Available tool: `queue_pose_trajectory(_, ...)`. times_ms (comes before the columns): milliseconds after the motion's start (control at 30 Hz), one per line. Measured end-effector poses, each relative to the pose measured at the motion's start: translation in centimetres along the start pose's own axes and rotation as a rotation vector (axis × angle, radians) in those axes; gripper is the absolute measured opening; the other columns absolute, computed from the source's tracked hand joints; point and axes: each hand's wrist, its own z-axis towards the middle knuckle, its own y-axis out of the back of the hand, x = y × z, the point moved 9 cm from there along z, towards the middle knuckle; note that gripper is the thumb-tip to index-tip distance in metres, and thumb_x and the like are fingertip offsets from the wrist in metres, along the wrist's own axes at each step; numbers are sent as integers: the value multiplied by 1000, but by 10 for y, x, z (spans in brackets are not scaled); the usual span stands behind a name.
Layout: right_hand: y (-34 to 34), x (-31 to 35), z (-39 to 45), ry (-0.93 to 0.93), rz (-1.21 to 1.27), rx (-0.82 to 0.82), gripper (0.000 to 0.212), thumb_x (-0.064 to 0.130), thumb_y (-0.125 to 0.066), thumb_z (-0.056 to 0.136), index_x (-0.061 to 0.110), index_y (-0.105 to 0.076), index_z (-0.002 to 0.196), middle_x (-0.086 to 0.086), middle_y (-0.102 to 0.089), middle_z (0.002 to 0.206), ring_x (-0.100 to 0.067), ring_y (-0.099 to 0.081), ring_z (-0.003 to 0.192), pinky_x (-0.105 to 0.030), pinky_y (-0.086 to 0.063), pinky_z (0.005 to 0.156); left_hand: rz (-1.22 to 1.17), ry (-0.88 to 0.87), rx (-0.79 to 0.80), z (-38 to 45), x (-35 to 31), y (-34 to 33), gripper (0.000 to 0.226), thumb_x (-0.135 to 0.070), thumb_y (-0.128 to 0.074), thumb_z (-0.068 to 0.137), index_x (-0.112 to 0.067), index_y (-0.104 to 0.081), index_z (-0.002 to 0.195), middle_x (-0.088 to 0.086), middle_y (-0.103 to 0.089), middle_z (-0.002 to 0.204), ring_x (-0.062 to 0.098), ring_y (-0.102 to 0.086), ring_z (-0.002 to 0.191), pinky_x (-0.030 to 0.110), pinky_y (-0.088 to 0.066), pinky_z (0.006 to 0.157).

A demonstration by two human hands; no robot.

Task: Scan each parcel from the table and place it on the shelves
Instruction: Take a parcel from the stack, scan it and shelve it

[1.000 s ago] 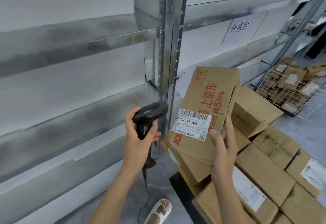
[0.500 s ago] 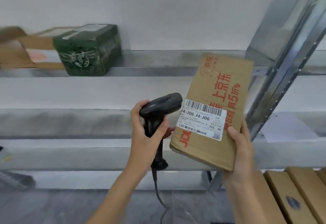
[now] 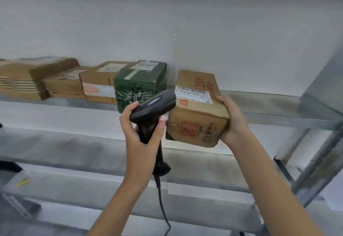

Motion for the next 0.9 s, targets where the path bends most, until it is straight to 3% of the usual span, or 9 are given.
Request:
queue_pose_trajectory(133, -28, 5, 24, 130, -168, 134, 47, 59, -54, 93, 29, -72, 123, -4, -73, 123, -25, -67, 116, -45, -55, 97, 10, -60, -48, 20, 4, 14, 65, -3, -69, 93, -48, -40, 130, -37, -53, 126, 6, -62, 120, 30, -55, 98)
queue_pose_trajectory(167, -34, 3, 25, 168, -186, 193, 52, 64, -53, 92, 30, -68, 129, -3, -71, 127, -24, -66, 120, -48, -54, 100, 10, -63, -61, 24, 7, 18, 64, -2, -68, 93, -46, -40, 131, -39, -53, 124, 2, -62, 118, 23, -54, 96)
queue_pose_trajectory(300, -44, -12, 29, 306, -343, 310, 70, 66, -64, 85, 37, -47, 147, 1, -64, 138, -20, -63, 125, -44, -57, 95, -20, -54, -69, 38, 20, 21, 64, 0, -68, 93, -42, -39, 131, -41, -53, 121, 0, -62, 115, 22, -53, 97)
queue_pose_trajectory(533, -40, -3, 47, 356, -386, 134, 64, 62, -70, 80, 39, -54, 138, 6, -72, 124, -14, -69, 112, -32, -60, 83, -73, -104, -26, 50, 20, 10, 67, -2, -70, 91, -47, -40, 131, -38, -50, 127, -1, -58, 121, 11, -48, 93)
queue_pose_trajectory(667, -39, -4, 58, 347, -420, 44, 65, 67, -68, 76, 37, -57, 133, 8, -74, 118, -11, -70, 109, -34, -57, 89, -88, -145, 55, 55, 14, 1, 70, 0, -70, 92, -48, -40, 134, -33, -49, 131, 6, -57, 125, 20, -50, 99)
queue_pose_trajectory(800, -38, -2, 59, 369, -451, 23, 59, 67, -66, 79, 40, -58, 130, 11, -74, 116, -9, -70, 108, -29, -56, 87, -140, -91, 111, 58, 21, -5, 68, -4, -73, 92, -48, -42, 132, -22, -50, 136, 26, -58, 128, 47, -53, 104)
queue_pose_trajectory(867, -32, 1, 55, 409, -482, 11, 61, 68, -67, 82, 38, -56, 135, 11, -70, 124, -6, -66, 114, -31, -53, 95, -180, -48, 149, 58, 27, -10, 63, -12, -73, 91, -51, -43, 130, -7, -47, 145, 40, -59, 125, 53, -52, 103)
queue_pose_trajectory(900, -27, 2, 52, 425, -484, -9, 73, 70, -66, 80, 36, -51, 143, 11, -65, 134, -5, -61, 122, -31, -50, 100, -193, -28, 175, 57, 30, -14, 61, -14, -72, 90, -52, -44, 129, -1, -47, 145, 42, -63, 120, 51, -55, 99)
